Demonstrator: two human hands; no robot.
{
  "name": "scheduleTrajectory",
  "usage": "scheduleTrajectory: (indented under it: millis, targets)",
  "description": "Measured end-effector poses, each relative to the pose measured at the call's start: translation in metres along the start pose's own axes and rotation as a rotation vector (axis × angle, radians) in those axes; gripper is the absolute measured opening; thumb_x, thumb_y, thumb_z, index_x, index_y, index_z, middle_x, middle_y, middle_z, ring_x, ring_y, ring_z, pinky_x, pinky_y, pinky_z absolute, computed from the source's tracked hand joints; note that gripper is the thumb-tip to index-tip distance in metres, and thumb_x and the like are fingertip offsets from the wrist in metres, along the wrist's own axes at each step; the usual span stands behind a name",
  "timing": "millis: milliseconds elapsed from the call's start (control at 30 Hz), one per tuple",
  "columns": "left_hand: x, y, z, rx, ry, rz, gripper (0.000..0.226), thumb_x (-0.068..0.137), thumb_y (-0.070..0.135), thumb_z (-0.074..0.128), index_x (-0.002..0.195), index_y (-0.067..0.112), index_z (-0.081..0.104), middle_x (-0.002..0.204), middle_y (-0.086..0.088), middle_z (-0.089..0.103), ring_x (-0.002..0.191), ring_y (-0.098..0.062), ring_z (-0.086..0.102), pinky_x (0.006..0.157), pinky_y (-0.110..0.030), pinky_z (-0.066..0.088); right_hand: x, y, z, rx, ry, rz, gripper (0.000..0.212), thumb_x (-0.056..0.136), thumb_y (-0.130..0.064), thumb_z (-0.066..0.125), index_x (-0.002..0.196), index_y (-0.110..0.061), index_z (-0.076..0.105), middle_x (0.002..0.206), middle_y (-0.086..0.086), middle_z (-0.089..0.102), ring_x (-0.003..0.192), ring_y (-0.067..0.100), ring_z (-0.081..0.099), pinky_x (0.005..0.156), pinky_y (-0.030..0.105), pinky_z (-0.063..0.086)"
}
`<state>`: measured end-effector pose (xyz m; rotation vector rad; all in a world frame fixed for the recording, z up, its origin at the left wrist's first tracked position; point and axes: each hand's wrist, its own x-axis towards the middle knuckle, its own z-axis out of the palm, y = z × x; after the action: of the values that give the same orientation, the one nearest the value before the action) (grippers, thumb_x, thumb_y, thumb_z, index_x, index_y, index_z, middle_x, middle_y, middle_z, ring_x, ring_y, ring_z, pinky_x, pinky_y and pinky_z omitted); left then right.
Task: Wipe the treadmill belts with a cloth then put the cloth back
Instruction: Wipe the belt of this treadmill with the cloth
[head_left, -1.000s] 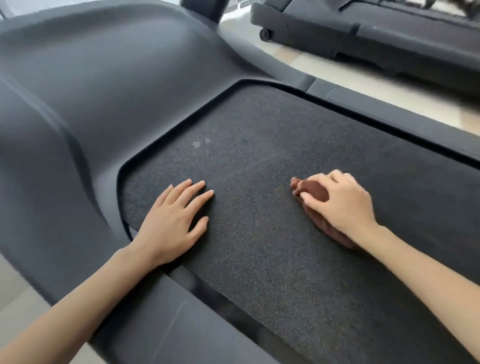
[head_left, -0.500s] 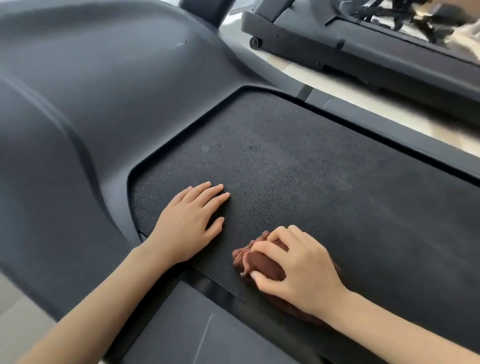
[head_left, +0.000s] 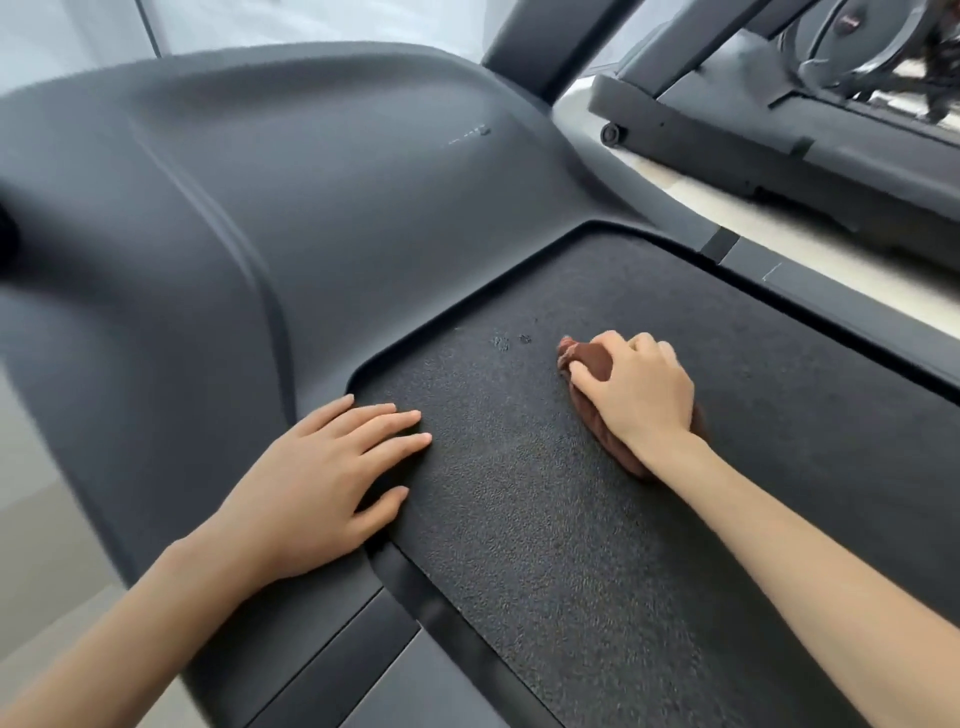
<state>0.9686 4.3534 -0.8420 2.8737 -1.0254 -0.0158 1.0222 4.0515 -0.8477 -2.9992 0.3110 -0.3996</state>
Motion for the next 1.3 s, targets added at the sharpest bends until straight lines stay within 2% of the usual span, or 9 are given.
scheduleTrajectory:
  millis: [167, 233, 333, 500, 733, 900, 1000, 1133, 1300]
  targets:
    - [0.001, -0.001, 0.000, -0.011, 0.011, -0.013, 0.050, 0.087, 0.047, 0.036, 0.130, 0.029, 0.055, 0.138, 0.010, 0.050, 0.129, -0.012, 0.044, 0.109, -0.036, 0.023, -0.064, -0.017, -0.012, 0.142, 0.016, -0.531, 0.037, 0.077, -0.058, 0.051, 0.100, -0.033, 0.064, 0.086, -0.004, 0.057, 0.081, 0.018, 0.055, 0.068, 0.028, 0.046]
    - [0.001, -0.001, 0.002, -0.013, 0.014, -0.011, 0.050, 0.087, 0.046, 0.037, 0.131, 0.030, 0.054, 0.139, 0.011, 0.049, 0.130, -0.011, 0.043, 0.109, -0.036, 0.024, -0.053, 0.004, -0.014, 0.162, -0.024, -0.462, 0.036, 0.076, -0.061, 0.051, 0.102, -0.040, 0.063, 0.088, -0.009, 0.057, 0.086, 0.015, 0.055, 0.068, 0.025, 0.042]
    - [0.001, -0.002, 0.002, 0.000, 0.048, 0.002, 0.049, 0.087, 0.046, 0.039, 0.130, 0.030, 0.054, 0.139, 0.011, 0.049, 0.129, -0.010, 0.044, 0.107, -0.037, 0.026, -0.001, 0.041, -0.006, 0.094, -0.018, -0.176, 0.035, 0.081, -0.060, 0.053, 0.108, -0.039, 0.061, 0.097, -0.004, 0.057, 0.100, 0.021, 0.053, 0.069, 0.029, 0.035]
    - [0.001, -0.003, 0.003, 0.006, 0.069, 0.021, 0.048, 0.084, 0.046, 0.042, 0.127, 0.031, 0.058, 0.135, 0.012, 0.052, 0.125, -0.010, 0.049, 0.104, -0.036, 0.028, 0.080, 0.037, 0.016, -0.043, 0.006, 0.140, 0.043, 0.087, -0.056, 0.049, 0.116, -0.026, 0.058, 0.111, 0.013, 0.058, 0.109, 0.034, 0.050, 0.083, 0.039, 0.043]
    - [0.001, -0.006, -0.001, 0.018, 0.062, 0.048, 0.048, 0.084, 0.045, 0.044, 0.128, 0.030, 0.057, 0.136, 0.012, 0.051, 0.126, -0.009, 0.048, 0.105, -0.036, 0.028, 0.064, -0.053, 0.029, 0.016, 0.027, -0.154, 0.040, 0.086, -0.055, 0.048, 0.110, -0.025, 0.058, 0.110, 0.007, 0.058, 0.107, 0.027, 0.049, 0.081, 0.034, 0.042]
    - [-0.005, -0.010, 0.001, -0.023, 0.104, 0.034, 0.046, 0.083, 0.041, 0.045, 0.125, 0.029, 0.059, 0.131, 0.013, 0.055, 0.123, -0.008, 0.050, 0.104, -0.035, 0.030, 0.000, -0.042, 0.010, 0.152, 0.018, -0.502, 0.039, 0.077, -0.063, 0.045, 0.100, -0.036, 0.061, 0.088, -0.005, 0.057, 0.090, 0.018, 0.054, 0.072, 0.030, 0.046]
    - [-0.008, -0.011, 0.003, -0.008, 0.129, -0.039, 0.046, 0.083, 0.041, 0.043, 0.123, 0.025, 0.061, 0.129, 0.009, 0.058, 0.126, -0.013, 0.049, 0.106, -0.037, 0.029, 0.010, -0.021, 0.010, 0.147, -0.024, -0.374, 0.039, 0.077, -0.064, 0.046, 0.103, -0.038, 0.060, 0.092, -0.005, 0.058, 0.094, 0.018, 0.053, 0.075, 0.032, 0.046]
    - [-0.002, -0.008, 0.000, -0.061, 0.218, -0.157, 0.049, 0.082, 0.041, 0.043, 0.123, 0.021, 0.062, 0.130, 0.008, 0.057, 0.132, -0.014, 0.041, 0.107, -0.034, 0.028, 0.070, -0.042, 0.022, 0.022, 0.012, -0.124, 0.041, 0.087, -0.056, 0.048, 0.111, -0.024, 0.060, 0.107, 0.009, 0.060, 0.106, 0.029, 0.050, 0.086, 0.038, 0.041]
    - [0.002, -0.009, -0.003, -0.224, 0.371, -0.272, 0.050, 0.082, 0.035, 0.042, 0.125, 0.016, 0.059, 0.131, 0.010, 0.054, 0.132, -0.006, 0.038, 0.107, -0.020, 0.026, 0.068, -0.099, 0.038, -0.032, 0.064, -0.289, 0.041, 0.089, -0.051, 0.046, 0.108, -0.017, 0.061, 0.108, 0.008, 0.062, 0.106, 0.027, 0.049, 0.082, 0.036, 0.038]
